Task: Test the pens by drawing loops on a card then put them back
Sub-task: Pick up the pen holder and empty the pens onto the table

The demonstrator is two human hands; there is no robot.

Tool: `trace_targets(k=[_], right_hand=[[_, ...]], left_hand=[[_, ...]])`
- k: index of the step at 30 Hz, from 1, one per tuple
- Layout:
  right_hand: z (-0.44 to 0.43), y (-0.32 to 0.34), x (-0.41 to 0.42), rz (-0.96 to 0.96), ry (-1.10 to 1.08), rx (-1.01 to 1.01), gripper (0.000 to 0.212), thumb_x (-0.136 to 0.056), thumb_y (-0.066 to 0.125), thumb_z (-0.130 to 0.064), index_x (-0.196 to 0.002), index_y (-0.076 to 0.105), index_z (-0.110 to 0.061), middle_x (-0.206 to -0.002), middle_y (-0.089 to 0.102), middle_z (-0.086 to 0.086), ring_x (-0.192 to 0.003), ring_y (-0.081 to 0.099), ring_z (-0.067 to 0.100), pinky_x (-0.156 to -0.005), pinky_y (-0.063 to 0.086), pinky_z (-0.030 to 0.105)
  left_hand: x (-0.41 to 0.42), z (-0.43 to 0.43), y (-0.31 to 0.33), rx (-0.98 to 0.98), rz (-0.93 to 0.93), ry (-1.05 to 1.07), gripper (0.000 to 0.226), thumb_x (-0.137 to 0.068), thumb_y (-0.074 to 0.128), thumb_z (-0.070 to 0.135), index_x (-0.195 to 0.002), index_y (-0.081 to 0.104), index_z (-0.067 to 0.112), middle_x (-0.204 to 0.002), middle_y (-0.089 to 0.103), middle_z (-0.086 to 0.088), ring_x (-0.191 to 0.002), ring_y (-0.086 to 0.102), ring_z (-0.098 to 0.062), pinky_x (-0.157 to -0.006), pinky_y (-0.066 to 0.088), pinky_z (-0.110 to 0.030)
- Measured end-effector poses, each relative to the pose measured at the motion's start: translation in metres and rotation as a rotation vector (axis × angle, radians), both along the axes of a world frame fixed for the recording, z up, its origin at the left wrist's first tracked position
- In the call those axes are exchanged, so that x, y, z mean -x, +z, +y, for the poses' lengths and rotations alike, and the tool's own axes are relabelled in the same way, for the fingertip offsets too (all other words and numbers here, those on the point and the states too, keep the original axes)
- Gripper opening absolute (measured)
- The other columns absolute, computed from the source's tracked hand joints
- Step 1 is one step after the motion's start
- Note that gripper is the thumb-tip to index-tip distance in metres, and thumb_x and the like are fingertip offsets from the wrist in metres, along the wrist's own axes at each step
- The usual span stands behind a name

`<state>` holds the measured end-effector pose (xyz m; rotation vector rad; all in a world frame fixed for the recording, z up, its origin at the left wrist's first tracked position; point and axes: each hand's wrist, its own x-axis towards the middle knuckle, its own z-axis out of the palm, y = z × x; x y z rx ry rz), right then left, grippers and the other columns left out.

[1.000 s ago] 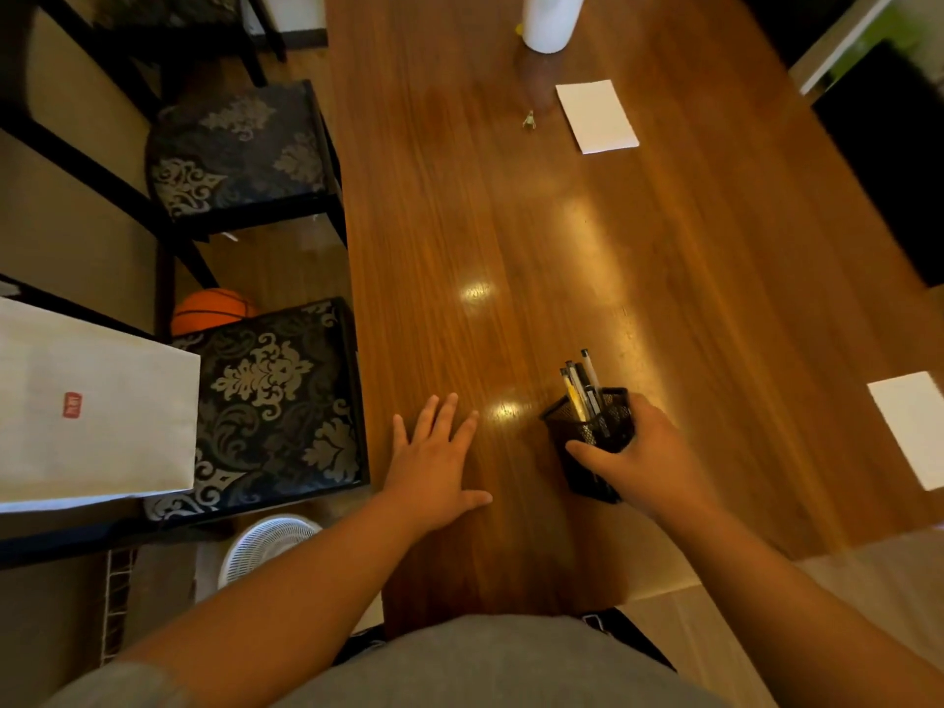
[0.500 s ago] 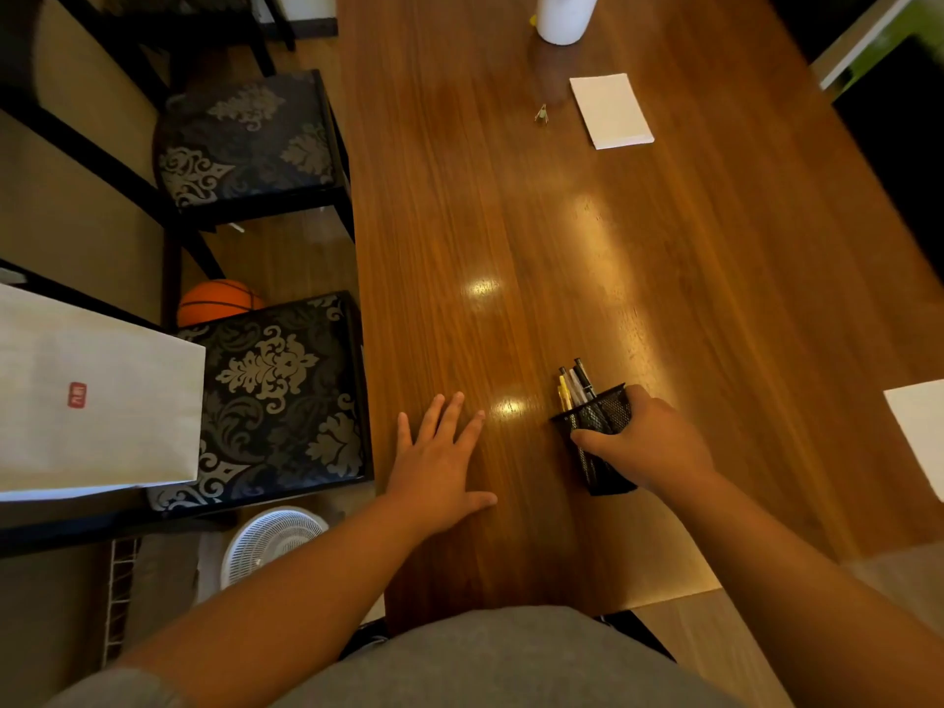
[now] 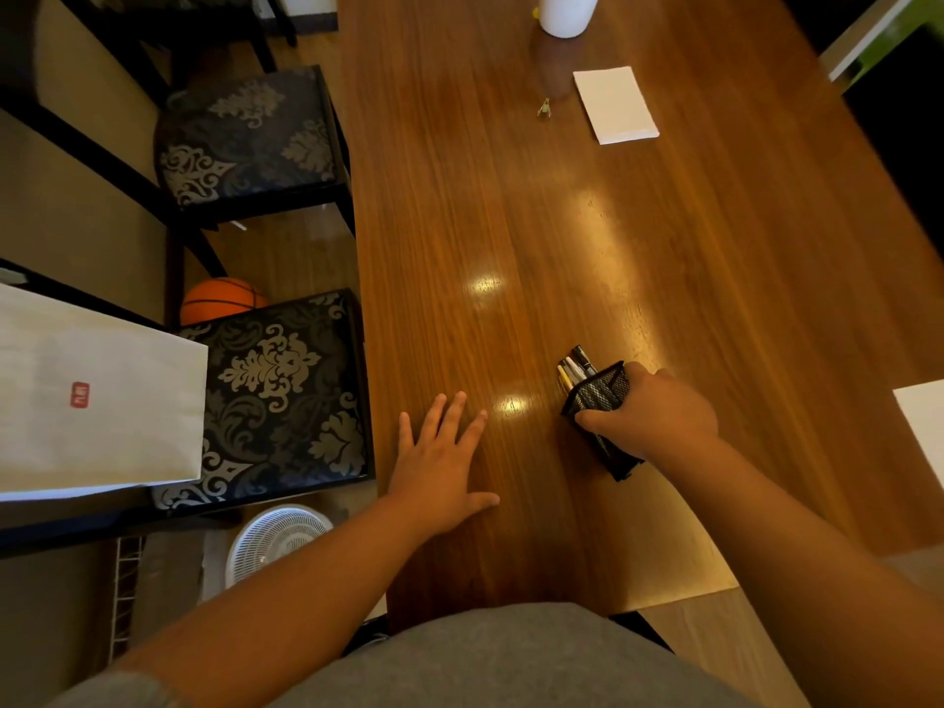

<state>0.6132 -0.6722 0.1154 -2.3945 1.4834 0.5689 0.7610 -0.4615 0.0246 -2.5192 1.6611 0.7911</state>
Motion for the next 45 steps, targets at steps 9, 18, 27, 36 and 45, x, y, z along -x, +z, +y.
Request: trace_targets(k=[9, 18, 27, 36, 45], right_hand=[[-0.002, 0.006, 0.0, 0.056, 0.017, -0.01, 0.084, -0.06, 0.06, -0.08, -0.127, 0.049, -0.029, -0.073, 0.038, -0.009, -0.069, 0.048, 0.014, -0.05, 0.041, 0.029], [0.011, 0.01, 0.022, 0.142, 0.024, -0.034, 0.083, -0.058, 0.058, -0.082, -0.125, 0.05, -0.033, -0.074, 0.042, -0.009, -0.062, 0.045, 0.011, -0.05, 0.043, 0.028], [0.015, 0.019, 0.052, 0.188, 0.078, -0.007, 0.08, -0.062, 0.056, -0.082, -0.123, 0.051, -0.03, -0.074, 0.043, -0.008, -0.077, 0.052, 0.016, -0.062, 0.051, 0.032], [0.011, 0.021, 0.082, 0.157, 0.086, 0.031, 0.085, -0.06, 0.058, -0.082, -0.128, 0.05, -0.031, -0.086, 0.038, -0.003, -0.081, 0.044, 0.017, -0.062, 0.048, 0.033], [0.053, 0.012, 0.074, -0.362, 0.135, -0.278, 0.076, -0.052, 0.059, -0.087, -0.111, 0.045, -0.041, -0.089, 0.054, -0.022, -0.073, 0.055, -0.001, -0.047, 0.043, 0.012]], left_hand=[[-0.002, 0.0, -0.001, 0.006, 0.005, 0.005, 0.107, -0.075, 0.052, 0.078, -0.151, -0.011, 0.035, -0.16, -0.021, 0.0, -0.146, -0.022, -0.025, -0.114, -0.006, -0.064], [0.005, 0.005, 0.002, -0.001, -0.002, 0.046, 0.103, -0.079, 0.05, 0.076, -0.152, -0.008, 0.033, -0.162, -0.017, -0.001, -0.147, -0.017, -0.024, -0.116, -0.003, -0.062], [0.021, 0.016, 0.001, 0.023, -0.023, 0.136, 0.09, -0.086, 0.043, 0.07, -0.153, -0.005, 0.033, -0.162, -0.013, -0.001, -0.148, -0.013, -0.024, -0.117, -0.002, -0.058], [0.041, 0.03, -0.007, 0.06, -0.072, 0.196, 0.086, -0.087, 0.042, 0.069, -0.153, 0.001, 0.032, -0.163, -0.005, -0.002, -0.149, -0.006, -0.024, -0.117, 0.001, -0.054], [0.046, 0.063, -0.001, 0.106, -0.065, 0.137, 0.082, -0.087, 0.048, 0.066, -0.153, 0.019, 0.028, -0.163, 0.008, -0.004, -0.149, 0.004, -0.025, -0.119, 0.008, -0.045]])
